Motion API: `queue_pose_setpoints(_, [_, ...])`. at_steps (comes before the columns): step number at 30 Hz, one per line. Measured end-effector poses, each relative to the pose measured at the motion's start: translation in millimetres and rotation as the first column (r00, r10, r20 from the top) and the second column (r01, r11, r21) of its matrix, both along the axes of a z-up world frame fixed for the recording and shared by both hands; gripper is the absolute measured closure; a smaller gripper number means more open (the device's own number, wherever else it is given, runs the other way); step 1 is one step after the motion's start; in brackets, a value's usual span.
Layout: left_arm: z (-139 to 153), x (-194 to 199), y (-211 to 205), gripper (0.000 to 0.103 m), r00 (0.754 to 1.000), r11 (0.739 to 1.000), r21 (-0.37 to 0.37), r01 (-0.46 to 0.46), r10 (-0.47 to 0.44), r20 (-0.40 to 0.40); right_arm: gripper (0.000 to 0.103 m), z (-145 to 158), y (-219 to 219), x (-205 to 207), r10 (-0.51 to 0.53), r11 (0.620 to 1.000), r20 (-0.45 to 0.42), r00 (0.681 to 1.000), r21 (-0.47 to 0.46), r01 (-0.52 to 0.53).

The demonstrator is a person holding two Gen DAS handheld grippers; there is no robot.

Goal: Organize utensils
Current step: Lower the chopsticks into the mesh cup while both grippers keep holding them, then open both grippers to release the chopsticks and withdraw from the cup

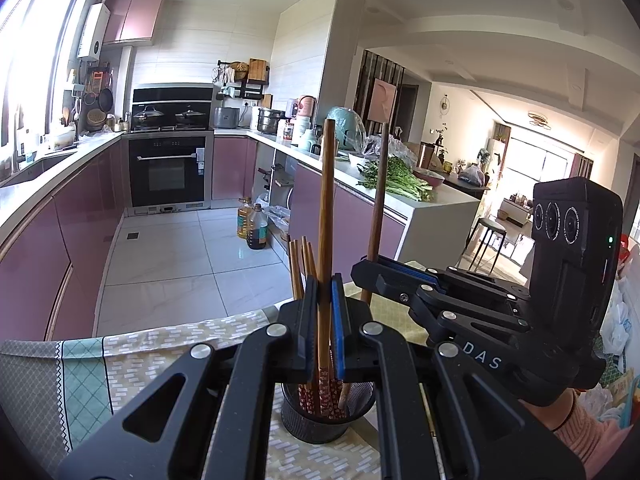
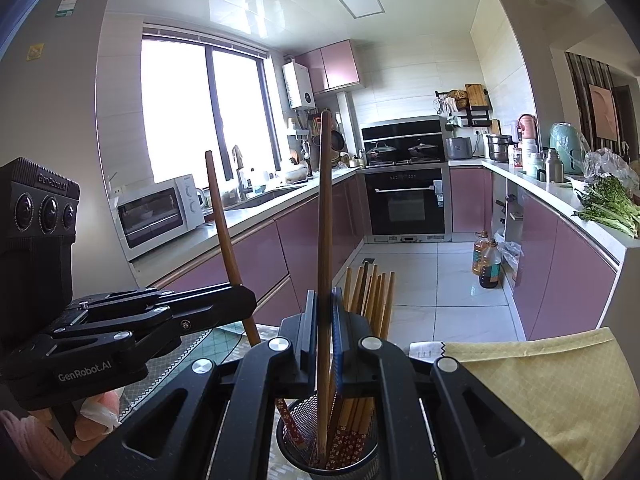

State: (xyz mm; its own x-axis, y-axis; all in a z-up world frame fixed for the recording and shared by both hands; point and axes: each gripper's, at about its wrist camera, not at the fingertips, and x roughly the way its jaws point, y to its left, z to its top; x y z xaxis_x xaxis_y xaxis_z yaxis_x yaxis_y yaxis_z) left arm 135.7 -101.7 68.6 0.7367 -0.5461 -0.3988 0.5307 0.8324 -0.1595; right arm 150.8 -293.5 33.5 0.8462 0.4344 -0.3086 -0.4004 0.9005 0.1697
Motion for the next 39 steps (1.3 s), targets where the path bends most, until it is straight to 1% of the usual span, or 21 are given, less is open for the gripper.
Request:
queue_pose_setpoints(5, [-0.7, 2.2, 2.3, 0.095, 1.0, 1.0, 0.005, 0.001, -0.001, -0.005, 0.097, -3.3, 1.4, 2.2, -0.003, 1.0, -0.008, 1.0, -0.002, 0.003])
queue_pose_setpoints(9, [-4.2, 4.4, -2.6, 0.095, 1.0, 1.0, 0.028, 0.011, -0.011, -0.022, 0.097, -12.7, 3.4, 5.5, -0.006, 1.0, -0.024, 1.0, -0.012, 0.006])
queue_pose_setpoints(16, [-17.6, 12.3, -8.0, 0.095, 0.997, 0.996, 0.087, 0.033, -0.027, -0.071, 0.097, -32.6, 2.8, 13.5, 0.007, 1.0, -0.094, 0.996, -0.01, -0.008])
queue_pose_setpoints(21, [-28.3, 21.7, -9.5, 0.095, 0.993, 0.993, 0.109, 0.048, -0.035, -0.115, 0.097, -44.7, 5.7, 19.9, 0.015, 1.0, -0.144, 0.989, -0.014, -0.017])
queue_pose_setpoints(26, [-39.9, 32.4, -10.6, 0.095, 0.987, 0.992, 0.113, 0.058, -0.04, -0.156, 0.096, -53.3, 6.1, 23.1, 0.005, 1.0, -0.176, 0.984, -0.014, -0.008])
queue_pose_setpoints(28, [-44.2, 35.2, -9.5, 0.091, 0.985, 0.992, 0.111, 0.055, -0.036, -0.168, 0.096, -55.0, 6.6, 21.7, 0.002, 1.0, -0.183, 0.983, -0.011, -0.004])
queue_pose_setpoints(31, [-47.8, 34.2, -4.7, 0.089, 0.986, 0.993, 0.106, 0.043, -0.026, -0.163, 0.096, -55.3, 4.8, 18.2, 0.004, 1.0, -0.186, 0.982, -0.005, -0.005])
queue_pose_setpoints(32, [-48.7, 33.1, -2.7, 0.084, 0.987, 0.994, 0.1, 0.038, -0.022, -0.161, 0.096, -55.3, 4.3, 16.1, 0.003, 1.0, -0.184, 0.983, -0.005, -0.004])
queue_pose_setpoints(33, [-49.6, 29.7, 0.2, 0.082, 0.987, 0.995, 0.093, 0.033, -0.018, -0.158, 0.093, -55.3, 4.5, 13.3, 0.006, 1.0, -0.182, 0.983, -0.004, -0.007])
queue_pose_setpoints(34, [-49.7, 26.6, 4.5, 0.078, 0.989, 0.996, 0.087, 0.021, -0.008, -0.151, 0.087, -55.6, 5.2, 10.7, 0.008, 1.0, -0.18, 0.984, -0.003, -0.008])
queue_pose_setpoints(35, [-49.7, 22.7, 9.5, 0.072, 0.99, 0.997, 0.082, 0.001, 0.01, -0.138, 0.084, -55.2, 5.2, 7.5, 0.012, 1.0, -0.177, 0.984, 0.0, -0.012])
queue_pose_setpoints(36, [-49.9, 18.8, 13.3, 0.069, 0.992, 0.997, 0.08, -0.015, 0.025, -0.126, 0.076, -55.0, 5.4, 3.5, 0.017, 1.0, -0.174, 0.985, 0.003, -0.017])
queue_pose_setpoints(37, [-50.2, 13.7, 18.8, 0.062, 0.993, 0.996, 0.075, -0.038, 0.046, -0.107, 0.07, -54.8, 6.2, -1.3, 0.021, 1.0, -0.166, 0.986, 0.003, -0.02])
queue_pose_setpoints(38, [-49.8, 8.8, 24.1, 0.054, 0.994, 0.996, 0.07, -0.06, 0.067, -0.091, 0.067, -54.2, 7.2, -5.2, 0.022, 1.0, -0.158, 0.987, 0.0, -0.022])
queue_pose_setpoints(39, [-50.0, 3.5, 30.2, 0.049, 0.993, 0.994, 0.067, -0.085, 0.09, -0.073, 0.057, -53.6, 8.3, -9.9, 0.021, 1.0, -0.147, 0.989, -0.003, -0.021])
